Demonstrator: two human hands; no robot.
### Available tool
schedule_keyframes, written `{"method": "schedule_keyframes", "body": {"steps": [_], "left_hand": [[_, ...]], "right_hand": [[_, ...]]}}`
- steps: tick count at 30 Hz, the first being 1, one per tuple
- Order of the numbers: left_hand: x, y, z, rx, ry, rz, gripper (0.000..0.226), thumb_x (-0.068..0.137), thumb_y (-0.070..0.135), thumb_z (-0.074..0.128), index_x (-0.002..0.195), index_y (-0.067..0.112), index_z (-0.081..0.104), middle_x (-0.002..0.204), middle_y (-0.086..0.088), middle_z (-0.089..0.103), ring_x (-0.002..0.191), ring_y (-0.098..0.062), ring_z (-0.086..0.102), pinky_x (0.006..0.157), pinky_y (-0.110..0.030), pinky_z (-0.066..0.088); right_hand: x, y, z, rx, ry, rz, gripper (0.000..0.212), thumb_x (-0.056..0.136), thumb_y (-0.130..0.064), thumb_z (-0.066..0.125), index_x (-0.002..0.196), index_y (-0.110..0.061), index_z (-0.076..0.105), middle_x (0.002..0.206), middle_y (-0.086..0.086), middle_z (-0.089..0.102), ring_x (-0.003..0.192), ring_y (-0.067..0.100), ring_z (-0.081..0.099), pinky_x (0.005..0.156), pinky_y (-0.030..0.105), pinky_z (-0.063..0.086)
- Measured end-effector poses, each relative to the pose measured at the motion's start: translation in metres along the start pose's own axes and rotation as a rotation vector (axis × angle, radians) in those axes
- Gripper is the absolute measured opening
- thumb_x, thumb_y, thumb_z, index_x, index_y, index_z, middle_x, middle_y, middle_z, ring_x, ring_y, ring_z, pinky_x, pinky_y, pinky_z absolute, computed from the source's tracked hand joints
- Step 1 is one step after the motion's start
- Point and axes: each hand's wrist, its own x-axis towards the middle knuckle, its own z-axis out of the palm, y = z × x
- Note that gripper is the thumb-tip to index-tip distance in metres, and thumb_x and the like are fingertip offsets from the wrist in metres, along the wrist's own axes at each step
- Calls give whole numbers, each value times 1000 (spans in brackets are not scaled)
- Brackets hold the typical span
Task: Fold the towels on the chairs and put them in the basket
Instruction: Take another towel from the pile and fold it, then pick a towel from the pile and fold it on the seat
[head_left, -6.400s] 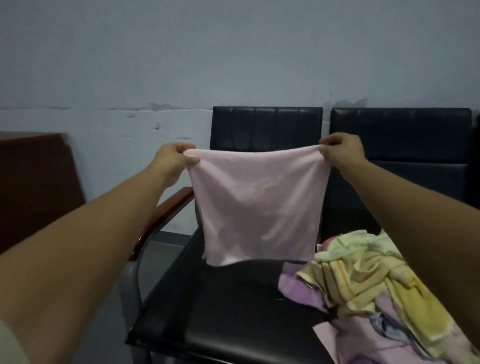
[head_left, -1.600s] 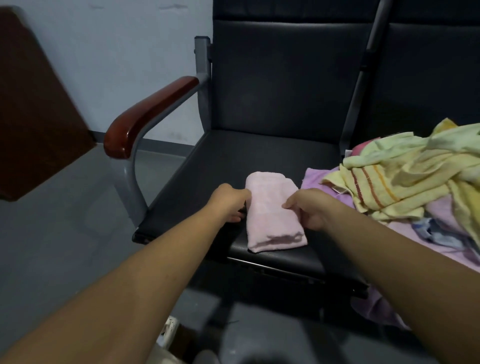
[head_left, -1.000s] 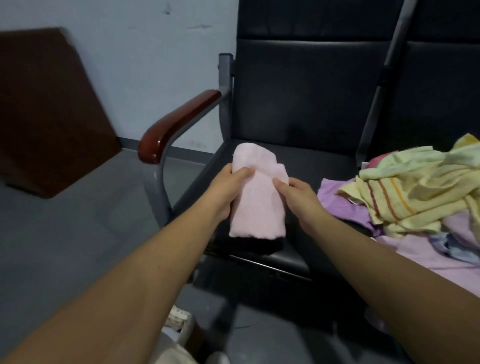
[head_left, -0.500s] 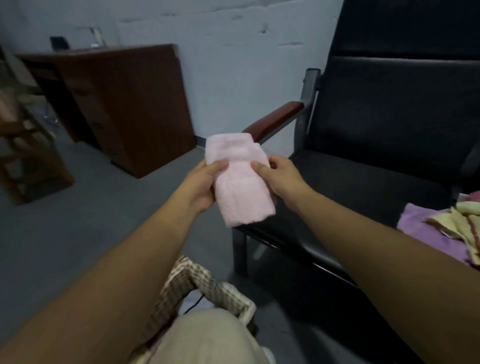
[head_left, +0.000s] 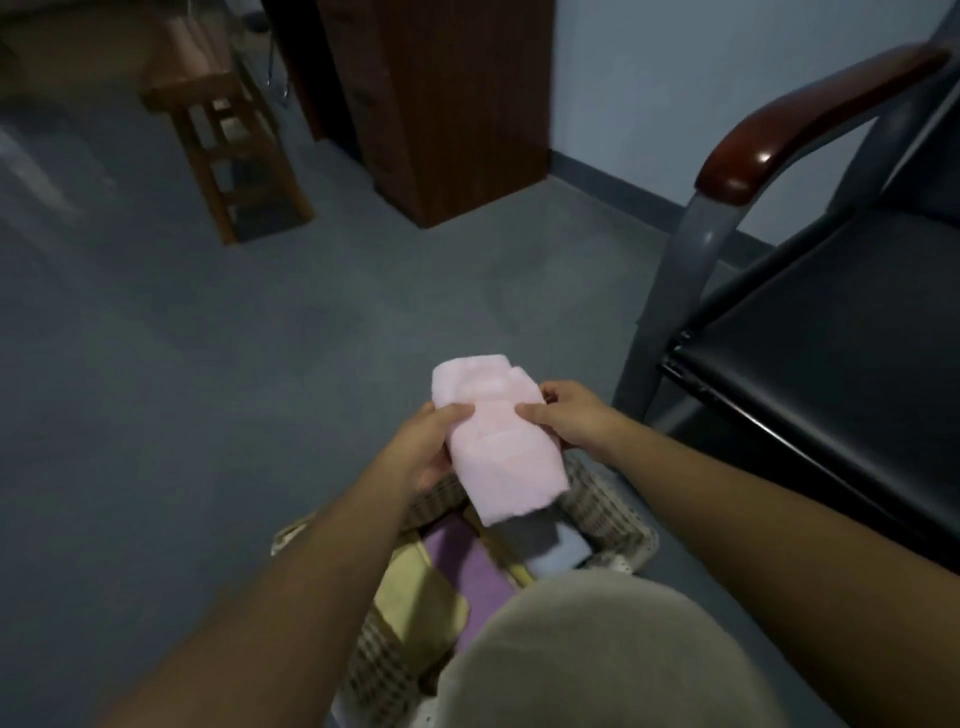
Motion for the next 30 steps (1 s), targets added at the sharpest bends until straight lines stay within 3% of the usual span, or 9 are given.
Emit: {"method": "schedule_keyframes", "body": {"steps": [4, 6, 9, 14, 18, 22, 24, 27, 30], "left_hand": [[-12, -57, -40, 0, 16, -159, 37, 96, 12, 60, 133, 16, 59, 127, -15, 68, 116, -31, 65, 73, -42, 61], [-16, -80, -55, 15, 22, -213, 35, 96, 12, 61, 131, 15, 60, 124, -13, 70, 115, -30, 66, 80, -46, 61], [-15, -105, -73, 50, 73, -248, 31, 94, 11, 64, 125, 14, 64, 116, -10, 74, 111, -30, 68, 96, -53, 55], [-3, -135, -101, 72, 197, -332, 29, 93, 18, 68, 122, 19, 64, 118, -12, 72, 110, -31, 67, 87, -50, 59], [13, -153, -116, 113, 278, -321, 24, 93, 20, 70, 117, 17, 67, 112, -12, 74, 104, -30, 69, 82, -47, 60], [15, -154, -117, 342, 366, -308, 25, 88, 29, 74, 76, 9, 65, 64, -10, 64, 58, -23, 57, 48, -24, 41], [14, -143, -114, 384, 413, -324, 26, 94, 23, 67, 75, 6, 63, 68, -10, 65, 66, -26, 60, 48, -23, 45], [6, -114, -102, 591, 389, -310, 26, 96, 23, 61, 101, -2, 67, 103, -19, 70, 88, -30, 63, 74, -32, 51], [-11, -65, -68, 802, 213, -244, 29, 96, 28, 58, 98, 0, 68, 94, -16, 70, 76, -26, 61, 68, -30, 48]], "right_hand": [[6, 44, 32, -102, -137, 66, 11, 90, -20, 71, 96, -10, 67, 99, 9, 70, 78, 19, 63, 66, 30, 52], [6, 59, 45, -174, -174, 93, 11, 89, -23, 72, 87, -16, 64, 92, 2, 67, 79, 16, 61, 66, 28, 49], [13, 79, 65, -222, -255, 145, 14, 91, -26, 70, 99, -16, 64, 101, 2, 66, 96, 21, 62, 82, 34, 53], [28, 109, 102, -295, -335, 164, 35, 94, -30, 65, 122, -9, 59, 117, 5, 62, 97, 16, 57, 72, 28, 44], [39, 126, 122, -325, -299, 132, 18, 91, -20, 67, 87, -14, 51, 83, -1, 50, 82, 15, 50, 59, 22, 34], [34, 136, 118, -299, -211, 123, 28, 89, -19, 65, 75, -24, 41, 73, -5, 42, 79, 18, 44, 70, 29, 34], [24, 129, 103, -343, -136, 99, 9, 92, -25, 60, 87, -20, 54, 82, -3, 51, 85, 19, 50, 73, 29, 36], [12, 98, 72, -408, -69, 26, 24, 95, -31, 57, 108, -11, 63, 97, 2, 63, 96, 23, 59, 74, 30, 39], [-7, 51, 35, -466, 20, 2, 30, 96, -35, 57, 112, -11, 64, 107, 8, 68, 102, 27, 63, 84, 34, 47]]}}
